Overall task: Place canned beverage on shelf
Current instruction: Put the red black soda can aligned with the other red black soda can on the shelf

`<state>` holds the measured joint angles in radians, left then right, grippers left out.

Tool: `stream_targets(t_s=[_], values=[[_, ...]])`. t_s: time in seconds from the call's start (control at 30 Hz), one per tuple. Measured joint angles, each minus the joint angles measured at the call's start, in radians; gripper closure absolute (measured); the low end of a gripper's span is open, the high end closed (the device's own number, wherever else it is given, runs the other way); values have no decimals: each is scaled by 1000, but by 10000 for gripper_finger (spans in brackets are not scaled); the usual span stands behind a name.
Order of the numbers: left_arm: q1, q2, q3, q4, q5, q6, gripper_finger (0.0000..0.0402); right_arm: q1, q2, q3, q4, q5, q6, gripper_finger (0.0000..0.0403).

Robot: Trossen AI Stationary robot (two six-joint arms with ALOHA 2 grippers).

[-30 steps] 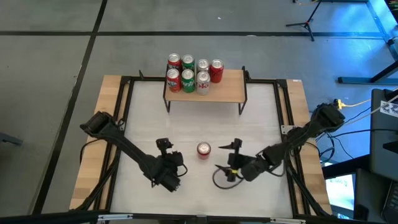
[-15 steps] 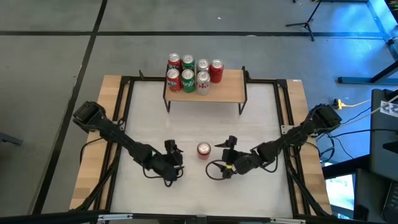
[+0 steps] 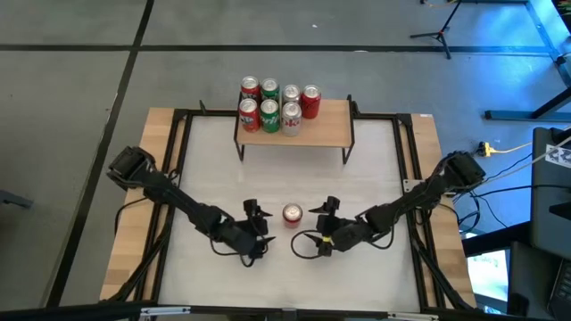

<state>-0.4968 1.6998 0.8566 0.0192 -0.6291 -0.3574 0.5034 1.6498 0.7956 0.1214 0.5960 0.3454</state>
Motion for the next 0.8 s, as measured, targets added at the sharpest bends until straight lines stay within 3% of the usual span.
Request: stream_targets(t_s=[0.27,0.43,0.6,0.8], values=[[81,86,-6,38,73,28,77,-9,103,0,19,85,2,45],[99,137,-6,150,105,83,80,-9,123,0,46,165,-2,45],[115,161,-6,262,186,132,80,-29,123,0,65,122,-4,45],[111,160,-6,269,221,131,80,-44,122,0,60,109,-23,45]])
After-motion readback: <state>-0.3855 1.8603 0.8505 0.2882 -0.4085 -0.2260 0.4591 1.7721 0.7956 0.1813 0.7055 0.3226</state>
